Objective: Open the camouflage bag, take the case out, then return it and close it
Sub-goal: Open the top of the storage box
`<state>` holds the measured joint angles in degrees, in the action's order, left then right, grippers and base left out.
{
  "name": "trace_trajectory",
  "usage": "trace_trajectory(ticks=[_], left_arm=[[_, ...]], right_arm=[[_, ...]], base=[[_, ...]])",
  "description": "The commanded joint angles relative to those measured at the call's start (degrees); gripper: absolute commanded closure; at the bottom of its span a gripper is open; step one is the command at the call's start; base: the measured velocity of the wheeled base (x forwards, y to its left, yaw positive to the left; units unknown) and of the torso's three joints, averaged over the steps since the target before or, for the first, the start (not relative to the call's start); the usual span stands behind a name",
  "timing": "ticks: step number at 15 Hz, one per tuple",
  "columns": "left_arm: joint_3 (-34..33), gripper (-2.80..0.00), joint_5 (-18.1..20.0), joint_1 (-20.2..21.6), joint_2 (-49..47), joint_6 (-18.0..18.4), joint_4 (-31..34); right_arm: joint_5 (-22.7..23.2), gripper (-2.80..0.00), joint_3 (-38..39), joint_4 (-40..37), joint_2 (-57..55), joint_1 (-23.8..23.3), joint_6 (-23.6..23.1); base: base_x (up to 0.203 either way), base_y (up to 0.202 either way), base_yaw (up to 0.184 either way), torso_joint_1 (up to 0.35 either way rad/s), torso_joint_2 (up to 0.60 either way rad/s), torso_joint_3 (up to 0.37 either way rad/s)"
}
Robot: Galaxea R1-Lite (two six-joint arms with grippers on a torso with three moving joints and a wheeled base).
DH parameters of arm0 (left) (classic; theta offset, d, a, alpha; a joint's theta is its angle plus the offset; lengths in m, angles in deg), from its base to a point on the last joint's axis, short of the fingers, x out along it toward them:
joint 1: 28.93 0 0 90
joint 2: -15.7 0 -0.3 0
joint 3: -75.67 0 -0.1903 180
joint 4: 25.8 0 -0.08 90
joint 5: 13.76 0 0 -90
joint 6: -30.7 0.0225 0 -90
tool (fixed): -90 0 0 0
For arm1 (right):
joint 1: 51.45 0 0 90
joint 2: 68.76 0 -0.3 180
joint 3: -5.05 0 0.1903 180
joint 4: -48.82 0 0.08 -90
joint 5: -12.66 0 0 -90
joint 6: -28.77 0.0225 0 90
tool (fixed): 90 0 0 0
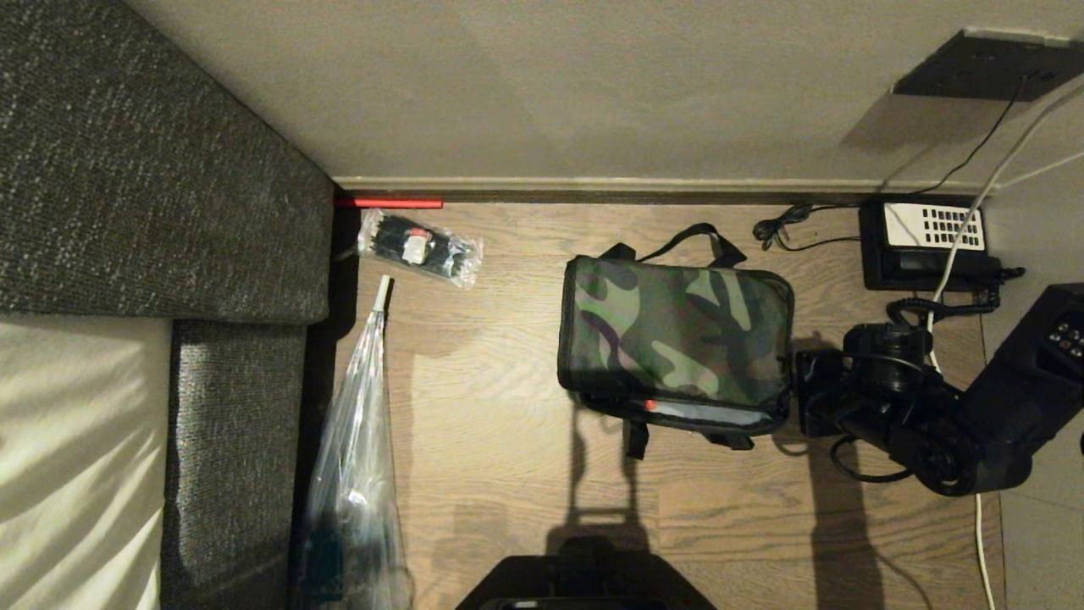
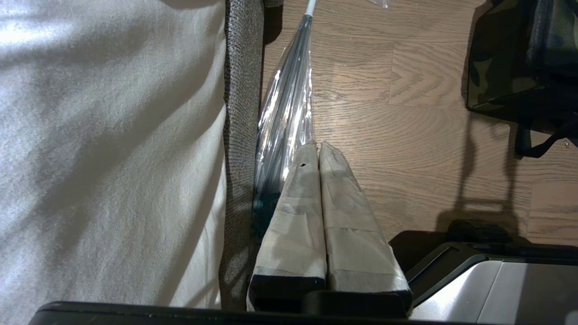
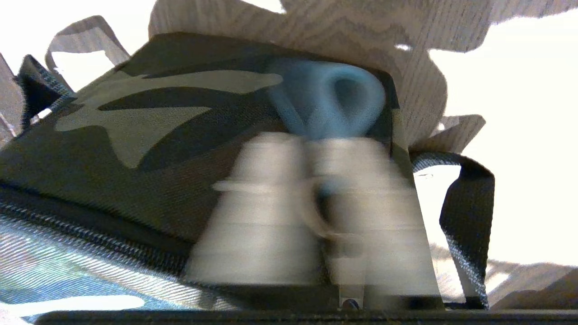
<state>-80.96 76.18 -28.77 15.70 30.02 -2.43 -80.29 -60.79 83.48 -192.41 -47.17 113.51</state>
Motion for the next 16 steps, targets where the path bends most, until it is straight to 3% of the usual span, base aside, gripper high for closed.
trace_trajectory(ticks=[1, 10, 16], left_arm=[[0.0, 0.00, 0.0, 0.0, 0.0, 0.0, 0.0], [0.0, 0.00, 0.0, 0.0, 0.0, 0.0, 0.0], [0.0, 0.00, 0.0, 0.0, 0.0, 0.0, 0.0]], right_arm=[[0.0, 0.00, 0.5, 0.2, 0.5, -0.1, -0.1], [0.0, 0.00, 2.1, -0.8, 5.2, -1.8, -5.8], [1.1, 0.00, 1.5, -1.9, 4.2, -2.2, -6.2]], base=[[0.000, 0.000, 0.000, 0.000, 0.00, 0.000], [0.000, 0.000, 0.000, 0.000, 0.00, 0.000], [0.000, 0.000, 0.000, 0.000, 0.00, 0.000]])
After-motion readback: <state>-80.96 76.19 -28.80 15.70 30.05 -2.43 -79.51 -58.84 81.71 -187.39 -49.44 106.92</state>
